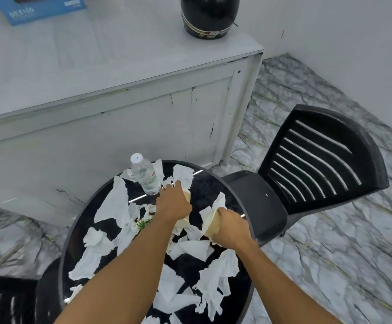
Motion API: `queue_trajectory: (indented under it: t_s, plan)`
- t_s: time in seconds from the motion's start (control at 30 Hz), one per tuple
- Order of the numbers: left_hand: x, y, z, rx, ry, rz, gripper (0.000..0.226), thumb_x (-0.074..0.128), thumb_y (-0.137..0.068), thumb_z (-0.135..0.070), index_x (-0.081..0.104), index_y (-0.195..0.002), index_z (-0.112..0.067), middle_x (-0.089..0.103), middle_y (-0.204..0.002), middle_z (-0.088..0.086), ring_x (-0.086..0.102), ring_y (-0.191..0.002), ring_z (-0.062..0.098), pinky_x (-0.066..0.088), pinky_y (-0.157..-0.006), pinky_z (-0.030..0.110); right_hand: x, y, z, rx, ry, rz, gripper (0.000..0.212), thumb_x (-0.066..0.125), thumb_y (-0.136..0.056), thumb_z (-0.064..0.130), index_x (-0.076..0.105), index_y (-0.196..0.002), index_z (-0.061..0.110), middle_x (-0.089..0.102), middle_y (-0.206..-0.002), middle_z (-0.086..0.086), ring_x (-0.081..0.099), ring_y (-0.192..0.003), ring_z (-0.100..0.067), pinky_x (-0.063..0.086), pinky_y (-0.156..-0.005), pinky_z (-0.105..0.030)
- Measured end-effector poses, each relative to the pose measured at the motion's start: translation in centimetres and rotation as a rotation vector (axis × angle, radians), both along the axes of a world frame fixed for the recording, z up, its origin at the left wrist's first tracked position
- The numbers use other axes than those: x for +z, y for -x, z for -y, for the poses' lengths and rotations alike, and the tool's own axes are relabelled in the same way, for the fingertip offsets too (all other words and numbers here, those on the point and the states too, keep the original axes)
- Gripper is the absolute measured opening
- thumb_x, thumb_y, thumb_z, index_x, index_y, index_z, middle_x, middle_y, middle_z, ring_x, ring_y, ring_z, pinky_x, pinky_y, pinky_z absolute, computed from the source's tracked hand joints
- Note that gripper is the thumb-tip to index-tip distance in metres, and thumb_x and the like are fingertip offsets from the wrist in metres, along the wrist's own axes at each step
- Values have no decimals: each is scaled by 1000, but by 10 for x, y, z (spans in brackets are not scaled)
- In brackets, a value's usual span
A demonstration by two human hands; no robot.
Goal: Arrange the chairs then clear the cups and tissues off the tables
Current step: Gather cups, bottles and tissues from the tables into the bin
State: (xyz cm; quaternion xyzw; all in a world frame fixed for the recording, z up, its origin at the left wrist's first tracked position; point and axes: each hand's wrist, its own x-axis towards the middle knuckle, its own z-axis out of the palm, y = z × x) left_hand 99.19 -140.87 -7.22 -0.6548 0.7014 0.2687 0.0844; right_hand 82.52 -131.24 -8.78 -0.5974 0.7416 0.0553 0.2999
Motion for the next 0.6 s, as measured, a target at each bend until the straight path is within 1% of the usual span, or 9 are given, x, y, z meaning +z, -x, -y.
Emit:
queue_trajectory:
  t_s: [0.07,0.17,0.3,0.4,0.47,0.53,0.6]
  plan:
    - [-8,1,2,30,-23,26,75,63,-83,-32,27,-145,-13,49,-133,18,47,-124,40,48,-96,47,-1,4,4,1,11,22,59,76,-66,37,47,-116,23,58,-107,4,59,-97,-20,54,-83,-43]
    - [-15,4,0,95,-57,14,85,65,-81,-33,20,-150,-14,54,-129,16,53,-118,38,49,-89,43,4,7,9,-24,35,53,60,77,-63,39,47,-113,25,57,-105,7,57,-94,-18,51,-74,-36]
    - [-8,7,-2,136,-3,-72,80,65,-77,-28,26,-146,-16,58,-118,13,57,-109,36,52,-84,44,15,10,15,-86,58,117,61,80,-60,41,49,-111,26,57,-103,8,56,-91,-16,45,-67,-32]
    - [16,4,-2,185,114,-227,82,65,-77,-28,25,-149,-20,60,-114,9,58,-104,31,54,-83,45,35,8,23,-199,159,191,67,81,-61,44,51,-118,27,59,-108,8,55,-93,-15,47,-73,-34]
    - [39,-4,-3,239,218,-336,80,65,-80,-31,26,-150,-22,59,-120,8,56,-111,30,52,-87,46,57,2,32,-285,285,239,66,81,-63,45,52,-120,29,59,-107,10,53,-92,-13,45,-75,-34]
    - [65,-18,-6,297,335,-414,78,65,-82,-31,28,-150,-24,58,-128,7,54,-118,30,50,-91,43,81,-10,40,-359,405,310,66,82,-64,49,53,-120,30,59,-108,11,57,-96,-15,47,-76,-34]
    - [88,-40,-16,358,434,-460,77,67,-84,-33,29,-149,-26,56,-133,6,54,-120,29,47,-93,40,103,-32,45,-394,499,379,73,82,-64,51,52,-126,28,58,-113,11,56,-100,-15,47,-79,-33]
